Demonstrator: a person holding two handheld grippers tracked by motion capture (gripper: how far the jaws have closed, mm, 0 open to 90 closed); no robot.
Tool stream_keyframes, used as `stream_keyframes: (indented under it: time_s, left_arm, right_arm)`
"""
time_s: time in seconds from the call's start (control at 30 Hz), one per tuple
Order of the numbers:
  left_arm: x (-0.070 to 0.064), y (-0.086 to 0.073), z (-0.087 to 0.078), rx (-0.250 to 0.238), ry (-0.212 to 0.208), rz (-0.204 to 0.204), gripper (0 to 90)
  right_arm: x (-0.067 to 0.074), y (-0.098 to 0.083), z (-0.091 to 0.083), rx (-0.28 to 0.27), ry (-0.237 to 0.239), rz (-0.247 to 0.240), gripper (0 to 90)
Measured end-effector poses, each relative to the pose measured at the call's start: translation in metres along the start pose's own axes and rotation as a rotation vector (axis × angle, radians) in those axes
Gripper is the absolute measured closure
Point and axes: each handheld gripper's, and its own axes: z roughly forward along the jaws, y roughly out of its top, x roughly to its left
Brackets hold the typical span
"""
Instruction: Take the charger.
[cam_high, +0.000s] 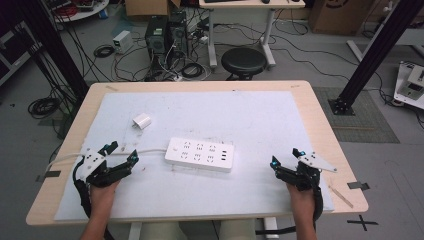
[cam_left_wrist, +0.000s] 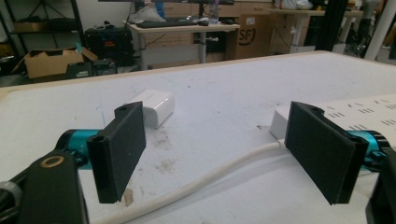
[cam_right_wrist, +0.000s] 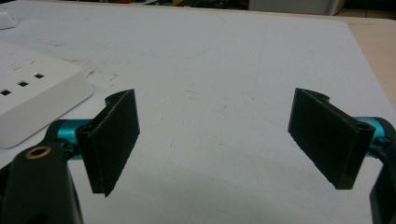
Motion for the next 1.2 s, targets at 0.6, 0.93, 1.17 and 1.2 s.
stream_keyframes:
  time_s: [0.6,0.93,1.17,1.2]
  left_arm:
    - [0.023,0.107,0.047,0.110,-0.220,0.096,20.6]
    - [0.035,0.142,0.079,0.189,-0.352,0.192,20.6]
    - [0.046,0.144,0.103,0.264,-0.376,0.211,20.6]
    - [0.048,0.142,0.107,0.282,-0.372,0.205,20.6]
  right_arm:
    - [0.001,-0.001,-0.002,-0.019,-0.005,-0.008,16.9]
    - [0.001,-0.001,-0.001,-0.013,0.002,-0.008,16.9]
    - [0.000,-0.001,-0.001,-0.013,0.000,-0.004,16.9]
    - [0.000,-0.001,-0.001,-0.012,-0.002,-0.006,16.9]
